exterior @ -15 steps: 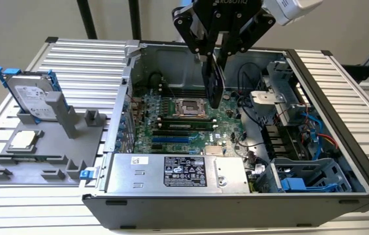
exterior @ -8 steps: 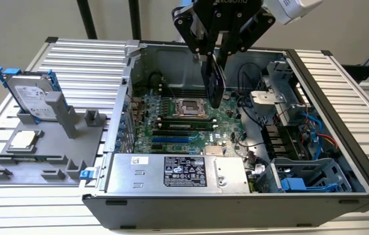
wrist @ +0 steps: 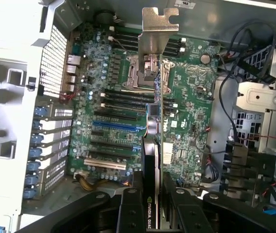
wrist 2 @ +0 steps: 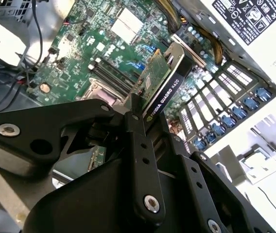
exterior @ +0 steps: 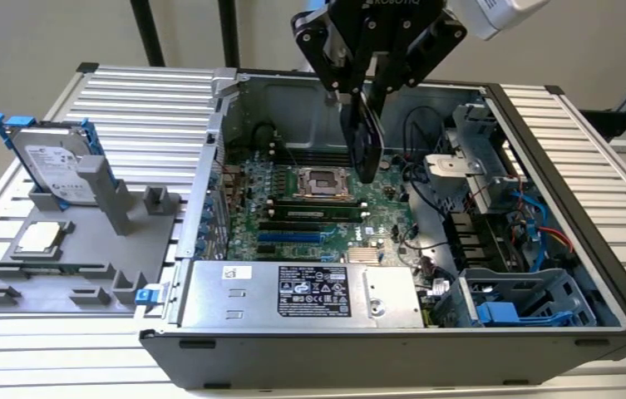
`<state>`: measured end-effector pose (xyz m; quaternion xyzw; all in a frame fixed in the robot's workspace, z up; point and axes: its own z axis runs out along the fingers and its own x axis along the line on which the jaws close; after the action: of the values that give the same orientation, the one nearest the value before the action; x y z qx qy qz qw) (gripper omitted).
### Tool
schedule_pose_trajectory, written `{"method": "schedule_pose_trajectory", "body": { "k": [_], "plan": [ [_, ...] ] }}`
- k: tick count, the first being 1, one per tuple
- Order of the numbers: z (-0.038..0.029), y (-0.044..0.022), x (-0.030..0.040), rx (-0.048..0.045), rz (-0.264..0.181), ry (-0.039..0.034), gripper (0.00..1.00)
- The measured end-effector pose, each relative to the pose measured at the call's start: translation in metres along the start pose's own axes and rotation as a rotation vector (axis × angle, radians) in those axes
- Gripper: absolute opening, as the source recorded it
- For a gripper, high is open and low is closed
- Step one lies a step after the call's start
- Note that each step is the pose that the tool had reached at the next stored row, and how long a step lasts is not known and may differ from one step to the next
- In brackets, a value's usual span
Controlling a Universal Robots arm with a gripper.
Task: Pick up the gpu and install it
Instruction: 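Insert the gpu into the slot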
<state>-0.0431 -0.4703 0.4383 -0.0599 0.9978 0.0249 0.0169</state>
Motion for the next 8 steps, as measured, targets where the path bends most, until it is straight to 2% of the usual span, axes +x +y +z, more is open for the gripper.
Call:
{"method": "schedule_pose_trajectory", "body": {
  "k": [8],
  "plan": [
    [-0.0004, 0.0000, 0.0000, -0.0012, -0.032, 0.0015, 0.00]
  ]
}}
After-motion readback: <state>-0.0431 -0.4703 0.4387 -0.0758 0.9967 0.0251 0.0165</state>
